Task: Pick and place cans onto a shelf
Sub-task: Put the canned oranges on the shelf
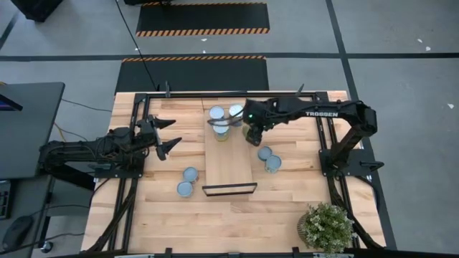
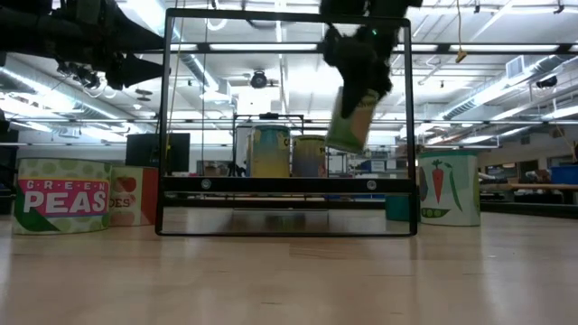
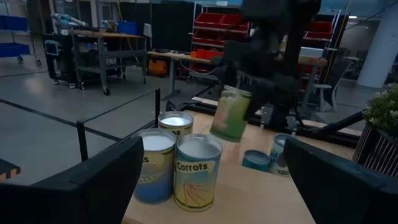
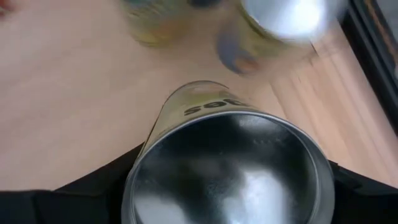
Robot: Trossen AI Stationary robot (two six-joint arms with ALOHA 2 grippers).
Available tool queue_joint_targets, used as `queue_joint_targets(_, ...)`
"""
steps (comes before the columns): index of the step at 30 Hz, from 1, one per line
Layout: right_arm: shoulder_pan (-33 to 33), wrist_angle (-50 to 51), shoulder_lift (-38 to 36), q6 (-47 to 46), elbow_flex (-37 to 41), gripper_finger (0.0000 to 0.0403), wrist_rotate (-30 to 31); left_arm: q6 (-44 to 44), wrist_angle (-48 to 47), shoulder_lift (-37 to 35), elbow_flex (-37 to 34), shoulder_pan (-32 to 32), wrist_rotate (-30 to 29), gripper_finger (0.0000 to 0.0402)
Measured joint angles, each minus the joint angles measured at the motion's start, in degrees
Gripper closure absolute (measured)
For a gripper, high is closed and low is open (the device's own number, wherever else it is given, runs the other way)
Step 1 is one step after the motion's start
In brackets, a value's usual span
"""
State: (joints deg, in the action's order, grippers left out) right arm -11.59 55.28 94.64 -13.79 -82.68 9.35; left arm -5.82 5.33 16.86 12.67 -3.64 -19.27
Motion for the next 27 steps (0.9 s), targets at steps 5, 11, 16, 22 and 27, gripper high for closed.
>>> queue_joint_targets(5, 4.5, 2.0, 5.4, 3.4, -7.9, 0.0085, 0.4, 0.0, 0.7, 0.2, 0.0, 0.0, 0.0, 0.0008)
queue_joint_targets(11, 7.1, 7.9, 13.7, 11.0, -17.3, 0.0085, 1.2, 0.2, 0.2, 0.7, 0.0, 0.0, 0.0, 0.0008)
queue_joint_targets(16, 7.6, 9.7, 18.4, 14.8, -19.5, 0.0085, -1.8, 0.4, -0.1, 0.8, 0.0, 0.0, 0.0, 0.0008)
queue_joint_targets(22, 7.7, 9.9, 21.6, 17.4, -19.5, 0.0075, -1.5, 0.4, -0.1, 0.8, 0.0, 0.0, 0.0, 0.0008)
queue_joint_targets(27, 7.7, 9.5, 22.1, 18.1, -19.5, 0.0045, 0.0, 0.4, -0.1, 0.8, 0.0, 0.0, 0.0, 0.0008)
